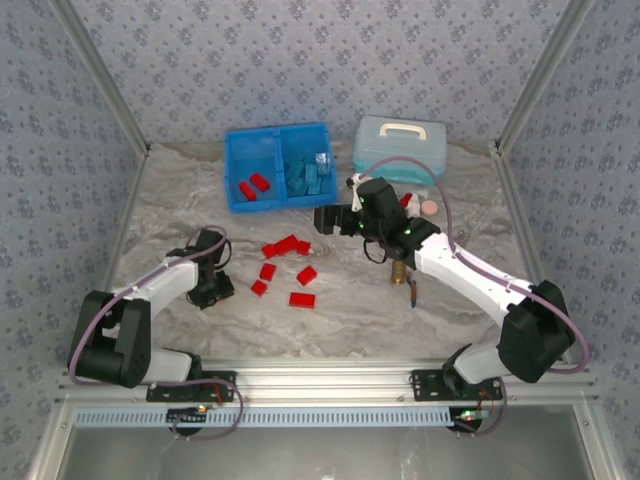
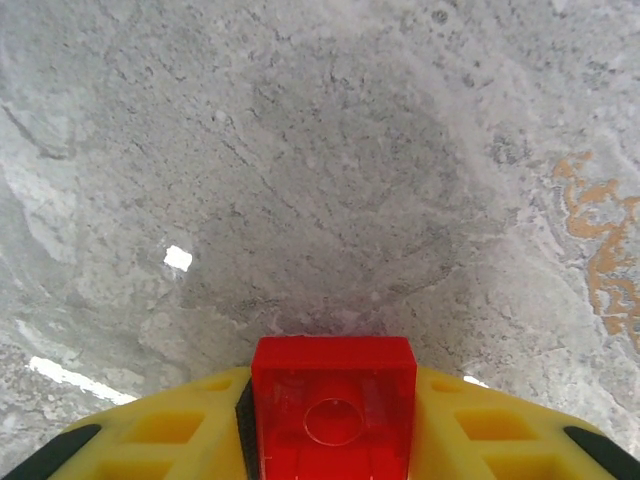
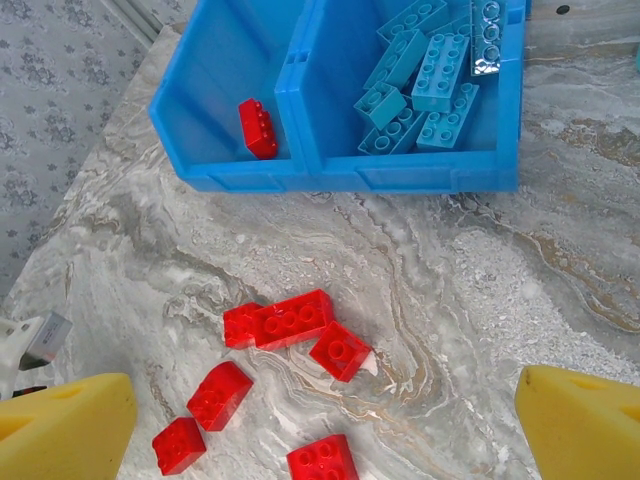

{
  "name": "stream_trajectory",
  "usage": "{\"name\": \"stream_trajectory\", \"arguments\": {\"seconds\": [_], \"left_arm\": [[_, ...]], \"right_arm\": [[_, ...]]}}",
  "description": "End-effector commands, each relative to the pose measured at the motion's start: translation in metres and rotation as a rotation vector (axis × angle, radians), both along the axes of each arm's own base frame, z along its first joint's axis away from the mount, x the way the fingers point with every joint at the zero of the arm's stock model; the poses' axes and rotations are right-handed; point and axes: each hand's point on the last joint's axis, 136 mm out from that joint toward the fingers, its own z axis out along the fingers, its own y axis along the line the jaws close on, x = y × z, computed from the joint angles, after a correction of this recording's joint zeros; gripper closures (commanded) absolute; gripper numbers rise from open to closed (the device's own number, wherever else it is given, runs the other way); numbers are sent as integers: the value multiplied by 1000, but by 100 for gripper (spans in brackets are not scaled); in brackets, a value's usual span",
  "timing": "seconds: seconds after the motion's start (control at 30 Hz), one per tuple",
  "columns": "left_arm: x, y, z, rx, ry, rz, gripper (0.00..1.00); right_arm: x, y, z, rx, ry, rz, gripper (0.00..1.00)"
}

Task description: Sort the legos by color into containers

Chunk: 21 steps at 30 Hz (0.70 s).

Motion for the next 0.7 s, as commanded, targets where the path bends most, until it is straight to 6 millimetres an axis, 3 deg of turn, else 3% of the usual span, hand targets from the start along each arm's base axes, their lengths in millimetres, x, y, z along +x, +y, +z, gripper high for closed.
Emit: {"name": "stream_trajectory", "arguments": {"seconds": [0.0,0.23,0.37,0.57,0.67], "left_arm": [[-8,-12,-6,-74,28,14,62],[4,-12,13,-72,-25,13,69],[21,-14,45,-79,-106,4,71],[81,-15,118,-47,-342,-11,70],[128,-23,149,-41,-439,-27,70]], "right_arm": [[-2,-3,4,17,12,-12,0],[-2,-5,1,6,20,-22,0],[-2,-5,4,9,22,-24,0],[-6,-2,14,34,5,-2,0],[-8,-2,15,36,0,2,0]]}}
